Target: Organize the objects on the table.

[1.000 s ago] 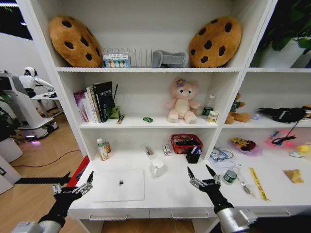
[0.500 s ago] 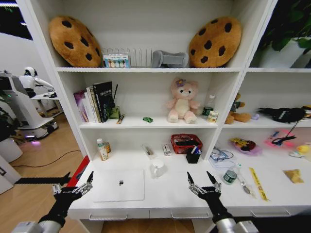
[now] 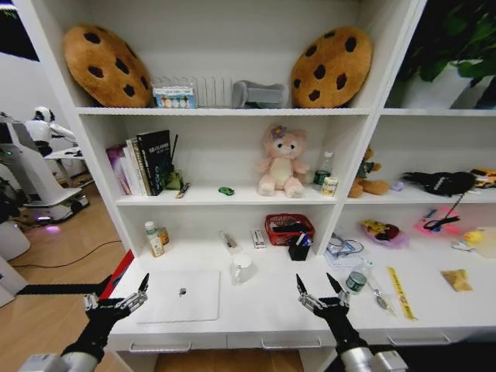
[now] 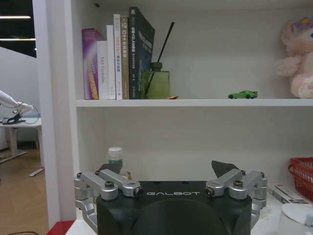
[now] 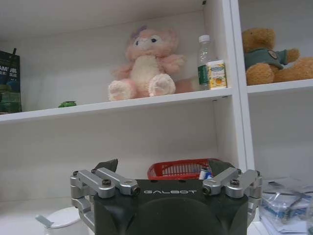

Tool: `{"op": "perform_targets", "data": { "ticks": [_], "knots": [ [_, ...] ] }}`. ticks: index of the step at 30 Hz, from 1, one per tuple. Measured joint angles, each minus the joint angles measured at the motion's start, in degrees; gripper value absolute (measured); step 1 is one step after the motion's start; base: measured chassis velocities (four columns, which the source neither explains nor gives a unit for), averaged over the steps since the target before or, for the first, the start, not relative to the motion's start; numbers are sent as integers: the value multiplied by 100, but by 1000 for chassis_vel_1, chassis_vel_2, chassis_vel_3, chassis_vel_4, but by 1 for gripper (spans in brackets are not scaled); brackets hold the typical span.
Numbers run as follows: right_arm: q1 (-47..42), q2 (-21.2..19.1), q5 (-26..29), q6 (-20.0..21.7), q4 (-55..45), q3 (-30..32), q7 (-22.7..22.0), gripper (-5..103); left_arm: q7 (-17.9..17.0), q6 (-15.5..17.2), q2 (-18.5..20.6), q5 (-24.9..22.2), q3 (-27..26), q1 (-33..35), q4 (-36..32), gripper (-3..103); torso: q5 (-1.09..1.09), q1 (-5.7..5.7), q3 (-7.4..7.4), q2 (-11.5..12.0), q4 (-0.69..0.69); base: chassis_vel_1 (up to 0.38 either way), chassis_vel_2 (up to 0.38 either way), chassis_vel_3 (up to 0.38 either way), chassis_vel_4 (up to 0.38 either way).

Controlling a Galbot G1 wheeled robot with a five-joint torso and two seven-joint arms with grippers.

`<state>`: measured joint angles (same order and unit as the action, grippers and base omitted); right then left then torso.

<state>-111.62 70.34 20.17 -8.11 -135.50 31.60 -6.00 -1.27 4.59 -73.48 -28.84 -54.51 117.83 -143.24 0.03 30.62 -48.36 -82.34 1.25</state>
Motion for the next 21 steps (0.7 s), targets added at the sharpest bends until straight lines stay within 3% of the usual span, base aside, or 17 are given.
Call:
{"op": "perform_targets", "data": {
  "ticks": [16, 21],
  "knots": [
    [102, -47, 15, 16, 91, -67, 6, 100, 1, -3, -1, 0, 0, 0, 0, 100, 0, 0, 1, 0, -2, -253, -262, 269, 256],
    [256, -63, -111, 38, 181, -149, -141, 100, 1, -3, -2, 0, -1, 0, 0, 100, 0, -1, 1, -1, -2, -103, -134, 125, 118]
  ]
}}
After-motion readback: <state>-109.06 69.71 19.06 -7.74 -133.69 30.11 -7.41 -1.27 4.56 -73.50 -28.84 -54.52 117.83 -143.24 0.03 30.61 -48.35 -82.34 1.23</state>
